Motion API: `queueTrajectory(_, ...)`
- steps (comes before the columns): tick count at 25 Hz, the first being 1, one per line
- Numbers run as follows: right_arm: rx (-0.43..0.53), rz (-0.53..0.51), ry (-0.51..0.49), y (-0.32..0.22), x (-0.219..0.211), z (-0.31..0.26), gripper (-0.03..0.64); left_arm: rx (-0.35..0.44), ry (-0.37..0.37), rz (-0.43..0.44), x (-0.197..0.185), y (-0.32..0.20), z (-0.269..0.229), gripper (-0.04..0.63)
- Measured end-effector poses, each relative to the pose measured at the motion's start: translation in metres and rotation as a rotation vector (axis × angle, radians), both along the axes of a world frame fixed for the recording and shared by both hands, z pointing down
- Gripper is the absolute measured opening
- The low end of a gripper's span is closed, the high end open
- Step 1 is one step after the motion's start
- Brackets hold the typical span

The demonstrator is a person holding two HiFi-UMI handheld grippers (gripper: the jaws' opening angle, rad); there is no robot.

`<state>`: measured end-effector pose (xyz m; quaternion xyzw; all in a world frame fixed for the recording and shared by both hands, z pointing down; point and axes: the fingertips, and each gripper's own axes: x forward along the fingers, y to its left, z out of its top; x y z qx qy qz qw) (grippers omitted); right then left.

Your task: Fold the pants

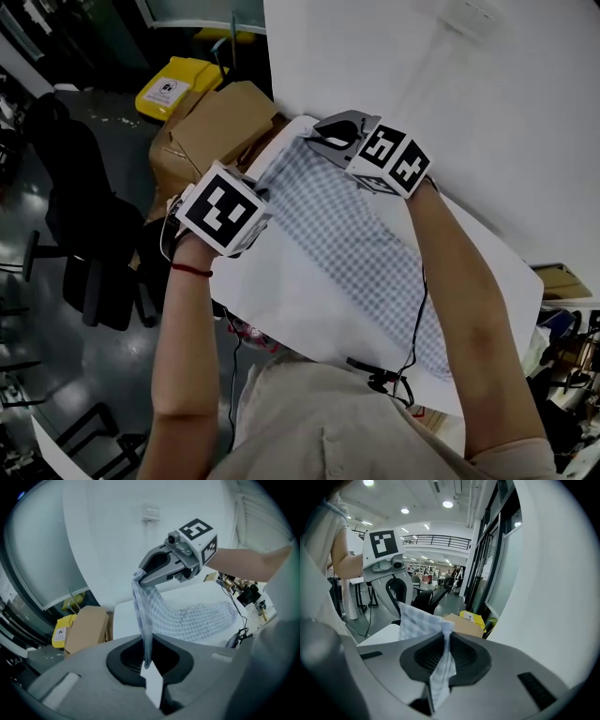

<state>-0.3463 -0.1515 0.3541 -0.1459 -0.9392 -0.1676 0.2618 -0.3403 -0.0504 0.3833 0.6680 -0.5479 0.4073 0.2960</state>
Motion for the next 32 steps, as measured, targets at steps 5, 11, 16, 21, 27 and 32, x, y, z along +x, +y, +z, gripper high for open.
queueTrajectory(5,-0.026,0.022,0.007,-0.006,0.036,0.003,0.048,0.000,0.031,0.060,0.035,-0.007,0.001,0.020)
queueTrajectory(11,-0.068,0.068,-0.009,-0.012,0.086,0.002,0.048,-0.001,0.049,0.108,0.075,-0.012,0.001,0.018)
queueTrajectory(16,-0.083,0.100,-0.023,-0.014,0.127,-0.001,0.048,0.017,0.052,0.180,0.117,-0.017,-0.008,0.020)
queueTrajectory(21,-0.110,0.136,-0.023,-0.022,0.168,-0.001,0.048,0.008,0.082,0.224,0.157,-0.023,-0.009,0.018)
queueTrajectory(27,-0.139,0.172,-0.030,-0.023,0.206,0.004,0.048,0.000,0.111,0.254,0.195,-0.023,-0.006,0.020)
queueTrajectory(32,-0.160,0.213,-0.040,-0.020,0.238,0.007,0.048,-0.006,0.117,0.271,0.224,-0.020,-0.004,0.020)
